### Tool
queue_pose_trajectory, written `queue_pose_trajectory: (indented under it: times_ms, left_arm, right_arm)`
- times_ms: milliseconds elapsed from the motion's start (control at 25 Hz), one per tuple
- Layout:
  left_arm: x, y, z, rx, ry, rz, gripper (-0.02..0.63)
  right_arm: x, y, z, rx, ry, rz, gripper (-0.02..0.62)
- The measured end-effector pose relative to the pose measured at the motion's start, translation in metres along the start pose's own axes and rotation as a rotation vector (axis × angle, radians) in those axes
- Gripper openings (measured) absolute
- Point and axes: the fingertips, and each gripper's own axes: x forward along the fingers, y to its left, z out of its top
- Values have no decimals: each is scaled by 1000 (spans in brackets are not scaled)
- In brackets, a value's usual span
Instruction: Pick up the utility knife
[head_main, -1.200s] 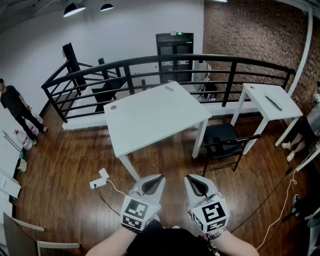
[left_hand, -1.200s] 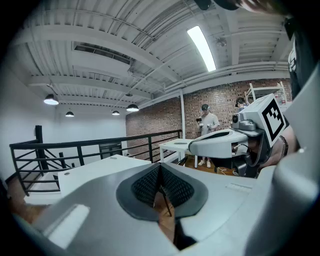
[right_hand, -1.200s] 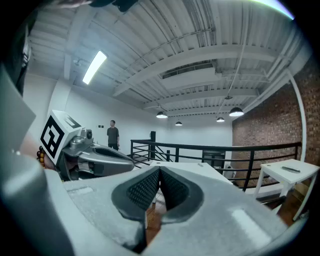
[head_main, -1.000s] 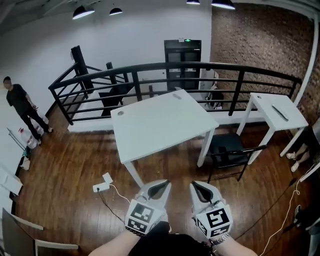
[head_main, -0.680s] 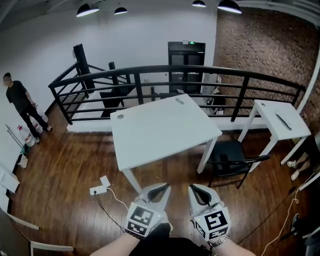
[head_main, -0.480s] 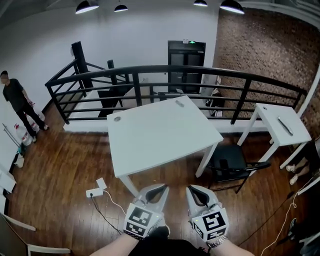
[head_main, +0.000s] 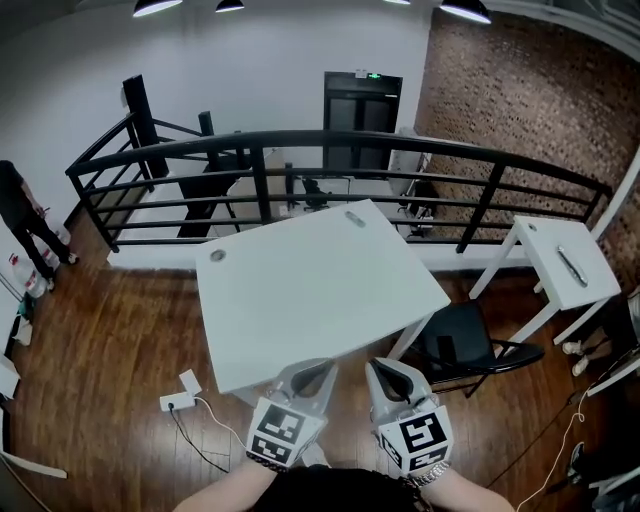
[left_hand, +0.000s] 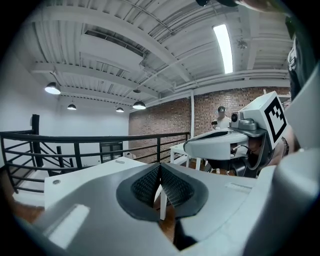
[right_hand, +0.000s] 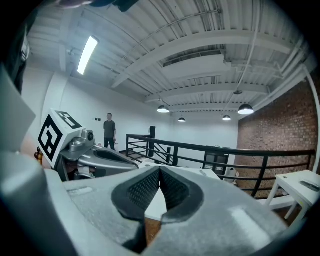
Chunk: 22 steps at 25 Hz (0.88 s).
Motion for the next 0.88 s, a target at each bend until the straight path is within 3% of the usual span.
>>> queue_pose_trajectory:
  times_ms: [400, 880]
  left_arm:
    - [41, 60, 23, -28, 3, -9, 17]
    - [114, 125, 23, -68, 37, 36, 17]
  right_arm:
    - [79, -23, 22, -29, -4, 20, -6]
    - [170, -82, 13, -13, 19, 47, -6]
